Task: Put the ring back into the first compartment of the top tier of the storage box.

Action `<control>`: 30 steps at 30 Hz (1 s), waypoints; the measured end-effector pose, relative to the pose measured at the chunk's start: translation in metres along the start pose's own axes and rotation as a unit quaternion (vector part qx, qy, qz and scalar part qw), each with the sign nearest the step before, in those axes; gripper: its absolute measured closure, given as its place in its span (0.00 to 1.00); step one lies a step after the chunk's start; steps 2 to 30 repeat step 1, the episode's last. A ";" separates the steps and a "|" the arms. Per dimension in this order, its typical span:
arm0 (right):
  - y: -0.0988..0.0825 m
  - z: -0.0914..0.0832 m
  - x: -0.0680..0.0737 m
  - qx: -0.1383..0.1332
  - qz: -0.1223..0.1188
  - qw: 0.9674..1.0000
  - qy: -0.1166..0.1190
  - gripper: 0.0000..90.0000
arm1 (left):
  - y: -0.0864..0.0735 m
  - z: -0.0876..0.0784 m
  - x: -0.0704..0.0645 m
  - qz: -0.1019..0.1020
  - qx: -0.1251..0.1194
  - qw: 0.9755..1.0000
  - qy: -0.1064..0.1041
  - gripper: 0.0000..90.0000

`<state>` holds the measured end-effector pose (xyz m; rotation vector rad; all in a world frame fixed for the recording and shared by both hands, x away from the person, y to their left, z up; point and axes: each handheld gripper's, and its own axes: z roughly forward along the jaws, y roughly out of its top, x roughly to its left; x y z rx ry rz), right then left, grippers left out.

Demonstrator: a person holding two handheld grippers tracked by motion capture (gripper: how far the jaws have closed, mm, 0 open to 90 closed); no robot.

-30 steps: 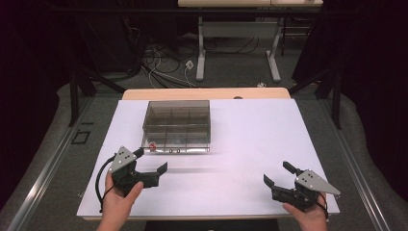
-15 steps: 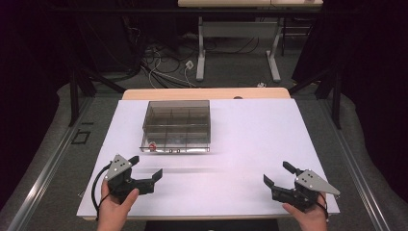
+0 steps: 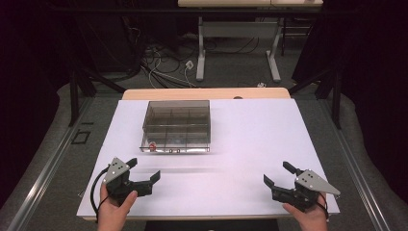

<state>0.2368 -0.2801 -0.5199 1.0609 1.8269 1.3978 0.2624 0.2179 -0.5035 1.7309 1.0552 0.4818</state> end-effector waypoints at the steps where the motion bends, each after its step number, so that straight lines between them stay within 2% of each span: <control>1: 0.000 0.000 0.000 0.001 0.002 1.000 0.000 0.18 | 0.000 0.000 0.000 -0.001 0.000 1.000 0.000 0.02; 30: 0.000 0.000 0.000 0.001 0.002 1.000 0.000 0.18 | 0.000 0.000 0.000 -0.001 0.000 1.000 0.000 0.02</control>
